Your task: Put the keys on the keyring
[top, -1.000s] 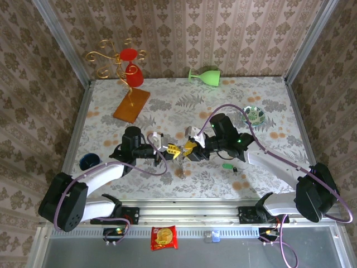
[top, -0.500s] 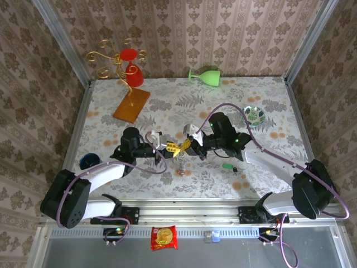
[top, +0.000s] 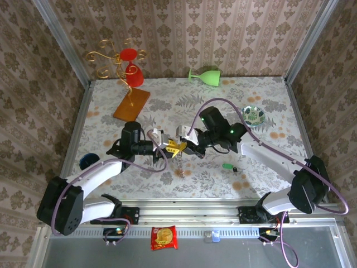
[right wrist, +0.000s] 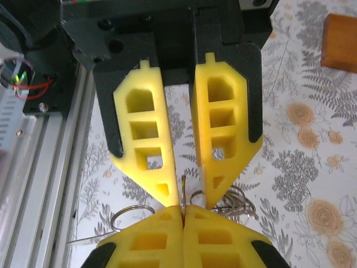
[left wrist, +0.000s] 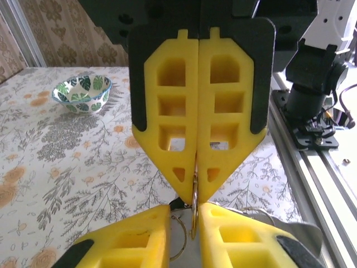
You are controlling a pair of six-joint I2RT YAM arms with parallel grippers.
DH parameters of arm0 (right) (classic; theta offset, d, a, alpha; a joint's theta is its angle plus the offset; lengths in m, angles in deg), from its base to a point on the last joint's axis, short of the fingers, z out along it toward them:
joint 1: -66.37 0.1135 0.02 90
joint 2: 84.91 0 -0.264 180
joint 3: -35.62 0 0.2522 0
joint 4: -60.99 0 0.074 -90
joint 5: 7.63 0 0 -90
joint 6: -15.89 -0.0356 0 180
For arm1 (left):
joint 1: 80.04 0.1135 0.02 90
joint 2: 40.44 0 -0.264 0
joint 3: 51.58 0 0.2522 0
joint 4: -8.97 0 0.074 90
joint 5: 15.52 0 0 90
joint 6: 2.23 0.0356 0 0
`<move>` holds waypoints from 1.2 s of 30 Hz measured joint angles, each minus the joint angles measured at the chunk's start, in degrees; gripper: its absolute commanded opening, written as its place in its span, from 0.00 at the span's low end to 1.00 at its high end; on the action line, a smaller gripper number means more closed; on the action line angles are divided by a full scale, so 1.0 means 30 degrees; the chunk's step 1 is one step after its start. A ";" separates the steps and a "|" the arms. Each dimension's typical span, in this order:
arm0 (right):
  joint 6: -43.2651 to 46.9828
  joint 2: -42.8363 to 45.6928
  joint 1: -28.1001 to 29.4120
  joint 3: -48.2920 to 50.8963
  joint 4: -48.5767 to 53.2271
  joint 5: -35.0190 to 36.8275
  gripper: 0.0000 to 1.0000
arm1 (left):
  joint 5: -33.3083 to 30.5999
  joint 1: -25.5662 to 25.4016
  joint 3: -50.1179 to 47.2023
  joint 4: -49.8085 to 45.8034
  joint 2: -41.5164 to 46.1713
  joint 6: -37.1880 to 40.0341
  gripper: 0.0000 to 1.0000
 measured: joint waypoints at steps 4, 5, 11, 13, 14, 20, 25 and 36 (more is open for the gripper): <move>0.1027 -0.0656 0.0437 -0.1100 0.1647 0.0860 0.00 | -0.0066 -0.0051 0.0721 -0.2484 -0.0015 0.1195 0.05; 0.1173 -0.0801 0.0481 -0.1348 0.1967 0.0962 0.00 | -0.0051 -0.0080 0.0874 -0.2958 -0.0022 0.1457 0.00; 0.0554 -0.0503 0.0102 -0.0729 0.1253 0.0313 0.31 | -0.0175 -0.0131 0.1115 -0.3490 -0.0051 0.2069 0.00; 0.0087 0.0204 -0.0262 0.0415 0.0219 -0.0226 0.32 | -0.0197 -0.0117 0.0991 -0.2973 -0.0051 0.1982 0.00; -0.0204 0.0670 -0.0503 0.1107 -0.0240 -0.0444 0.32 | -0.0197 -0.0117 0.0809 -0.2484 -0.0051 0.1843 0.00; -0.1639 0.1690 -0.0998 0.3045 -0.2922 -0.1100 0.32 | 0.0051 -0.0117 -0.1071 0.1457 -0.0066 0.0036 0.00; -0.2506 0.1683 -0.0976 0.3657 -0.4320 -0.1501 0.28 | 0.0328 -0.0117 -0.1647 0.4153 -0.0495 -0.1406 0.00; -0.2805 0.1479 -0.0976 0.3672 -0.5377 -0.1800 0.19 | 0.0699 -0.0095 -0.2215 0.7031 -0.0845 -0.3038 0.00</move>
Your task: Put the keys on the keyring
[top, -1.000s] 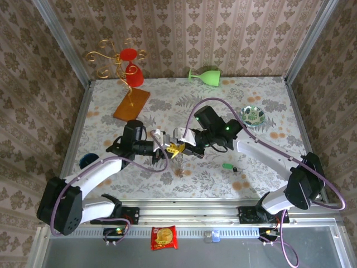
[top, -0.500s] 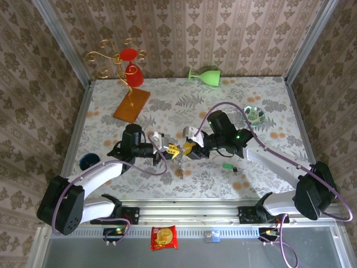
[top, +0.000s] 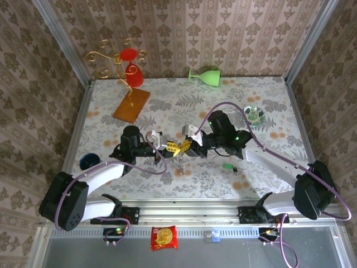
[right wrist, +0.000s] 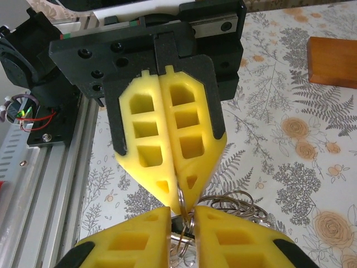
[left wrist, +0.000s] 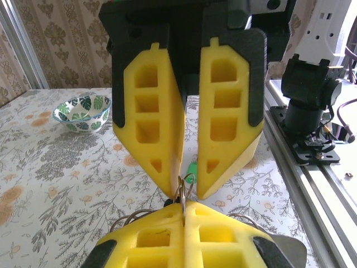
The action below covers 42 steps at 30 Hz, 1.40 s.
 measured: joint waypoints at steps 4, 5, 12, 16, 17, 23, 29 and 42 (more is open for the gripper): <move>0.0000 -0.0146 0.0000 0.0000 -0.0124 -0.0051 0.16 | 0.0124 0.0117 -0.0138 0.0481 -0.0138 -0.0321 0.00; 0.0000 -0.0146 0.0000 0.0000 -0.0131 -0.0058 0.12 | 0.0124 0.0117 -0.0153 0.0546 -0.0153 -0.0401 0.00; 0.0408 -0.0255 0.0007 -0.0313 0.0335 -0.0044 0.00 | 0.0029 0.0219 -0.0284 0.0874 -0.0204 -0.0699 0.18; 0.1355 -0.0408 0.0175 -0.1275 0.2127 0.0401 0.00 | -0.0452 0.0233 0.0095 -0.1151 0.0313 0.0189 0.19; 0.1559 -0.0444 0.0248 -0.1523 0.2499 0.0561 0.00 | -0.0554 0.0226 0.0321 -0.1851 0.0474 0.0554 0.18; 0.3002 -0.1421 0.0903 -0.3468 0.4860 0.1851 0.00 | -0.1064 0.0211 0.1821 -0.5982 0.1078 0.2630 0.18; 0.4116 -0.2397 0.1610 -0.5107 0.7191 0.3330 0.00 | -0.1450 0.0066 0.2652 -0.9034 0.1078 0.4007 0.09; 0.3206 -0.0328 0.0933 -0.2331 0.4801 0.3096 0.34 | -0.1887 -0.0124 0.3249 -1.0040 0.1049 0.5253 0.00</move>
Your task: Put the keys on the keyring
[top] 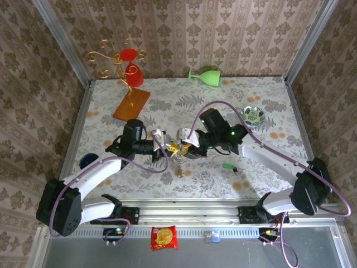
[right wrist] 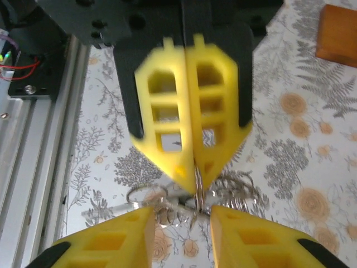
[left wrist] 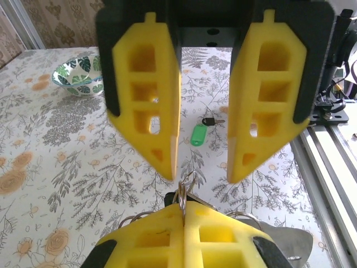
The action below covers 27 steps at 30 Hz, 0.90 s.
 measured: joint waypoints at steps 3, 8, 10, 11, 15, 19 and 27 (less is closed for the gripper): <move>-0.0044 0.1020 -0.0051 0.1399 -0.1304 0.0729 0.33 | 0.0080 0.0109 -0.0408 0.0860 0.0000 -0.0517 0.00; -0.0022 0.1566 0.0299 0.2200 -0.2929 0.2062 0.31 | 0.0204 0.0146 -0.0794 0.1902 0.0000 -0.1370 0.00; -0.0036 0.1625 0.0386 0.2215 -0.3315 0.2317 0.31 | 0.0211 0.0138 -0.0845 0.2317 0.0000 -0.1705 0.00; -0.0036 0.1647 0.0430 0.2215 -0.3475 0.2382 0.30 | 0.0219 0.0138 -0.0882 0.2528 0.0000 -0.1851 0.00; -0.0058 0.1654 0.0495 0.2215 -0.3759 0.2441 0.29 | 0.0211 0.0146 -0.1144 0.3147 0.0000 -0.2404 0.00; -0.0240 0.1654 0.0597 0.2215 -0.3949 0.2448 0.22 | 0.0211 0.0138 -0.1348 0.3606 0.0000 -0.2776 0.00; -0.0488 0.1647 0.0627 0.2215 -0.4014 0.2397 0.25 | 0.0211 0.0175 -0.1486 0.3971 0.0000 -0.3147 0.00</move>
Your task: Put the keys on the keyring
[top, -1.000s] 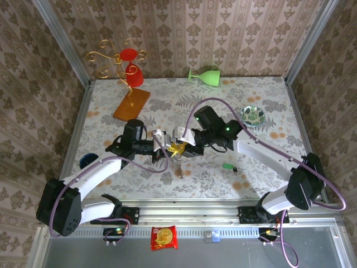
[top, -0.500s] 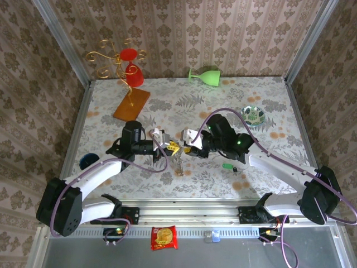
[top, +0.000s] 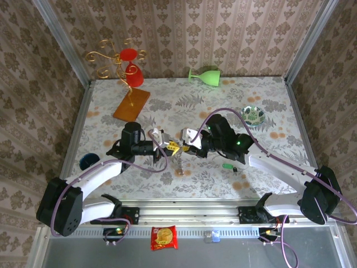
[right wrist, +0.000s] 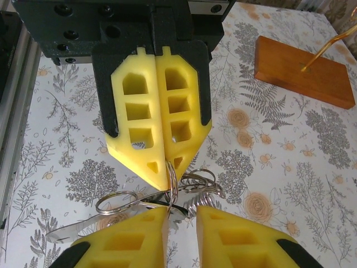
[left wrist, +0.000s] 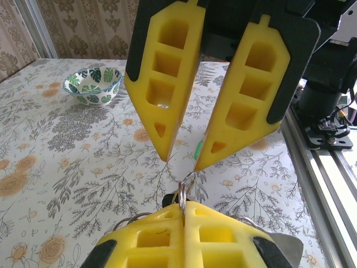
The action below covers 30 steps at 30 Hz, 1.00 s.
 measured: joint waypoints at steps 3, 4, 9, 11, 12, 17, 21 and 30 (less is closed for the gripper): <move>-0.0044 -0.0015 0.0000 0.0000 0.0007 -0.0015 0.30 | -0.0015 0.0036 -0.0015 0.0066 0.0000 -0.0029 0.00; -0.0080 -0.0015 0.0000 0.0000 0.0000 -0.0015 0.30 | -0.0015 0.0036 -0.0015 0.0102 0.0000 -0.0022 0.00; -0.0321 -0.0015 0.0000 0.0000 0.0000 -0.0015 0.31 | -0.0015 0.0036 -0.0080 0.0226 0.0000 -0.0080 0.00; -0.0510 -0.0022 0.0000 0.0000 -0.0015 -0.0015 0.29 | -0.0015 0.0036 -0.0175 0.0415 0.0000 -0.0168 0.00; -0.0561 -0.0058 0.0000 0.0000 -0.0066 -0.0015 0.28 | -0.0015 0.0036 -0.0211 0.0481 0.0000 -0.0233 0.00; -0.0707 -0.0474 0.0051 0.0000 -0.0211 -0.0007 0.24 | -0.0015 0.0036 -0.0270 0.0743 0.0000 -0.0452 0.00; -0.0758 -0.0590 0.0073 0.0000 -0.0219 -0.0015 0.18 | -0.0015 0.0036 -0.0284 0.0896 0.0000 -0.0532 0.00; -0.0612 -0.0627 0.0189 0.0000 -0.0117 0.0401 0.00 | -0.0095 0.0051 -0.0503 0.1311 0.0000 -0.0954 0.00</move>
